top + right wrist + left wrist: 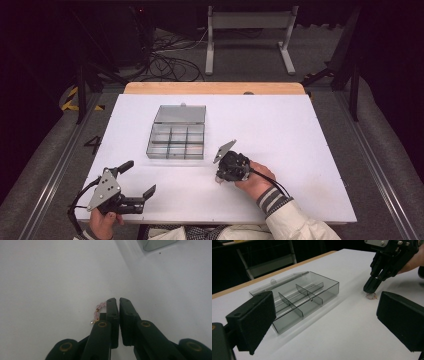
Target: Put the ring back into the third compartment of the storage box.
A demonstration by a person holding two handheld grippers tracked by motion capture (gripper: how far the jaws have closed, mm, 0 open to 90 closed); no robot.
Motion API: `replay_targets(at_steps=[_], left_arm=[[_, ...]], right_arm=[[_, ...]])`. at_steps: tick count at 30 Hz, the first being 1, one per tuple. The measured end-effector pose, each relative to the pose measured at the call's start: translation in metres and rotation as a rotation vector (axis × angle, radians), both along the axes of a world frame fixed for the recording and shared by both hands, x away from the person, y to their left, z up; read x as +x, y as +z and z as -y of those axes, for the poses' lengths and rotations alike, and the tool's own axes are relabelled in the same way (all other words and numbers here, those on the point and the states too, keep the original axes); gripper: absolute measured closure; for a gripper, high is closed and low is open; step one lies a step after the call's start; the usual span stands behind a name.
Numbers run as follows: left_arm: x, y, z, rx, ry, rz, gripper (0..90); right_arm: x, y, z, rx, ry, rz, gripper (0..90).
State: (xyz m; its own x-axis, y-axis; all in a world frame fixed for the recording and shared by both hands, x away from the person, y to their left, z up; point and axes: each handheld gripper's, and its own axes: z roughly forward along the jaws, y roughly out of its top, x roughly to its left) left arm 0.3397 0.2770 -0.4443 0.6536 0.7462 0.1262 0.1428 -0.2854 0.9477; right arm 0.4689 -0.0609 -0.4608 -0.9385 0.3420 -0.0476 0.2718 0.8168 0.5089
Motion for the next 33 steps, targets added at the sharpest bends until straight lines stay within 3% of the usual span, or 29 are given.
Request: replay_targets(at_steps=[22,33], left_arm=[[0.0,0.0,0.0,-0.002,-0.002,-0.001,2.8],[0.0,0.0,0.0,-0.007,-0.001,-0.003,2.8]], right_arm=[[-0.008,0.023,0.015,0.111,-0.015,0.07,87.1],[-0.01,0.029,0.016,0.121,-0.014,0.084,87.1]])
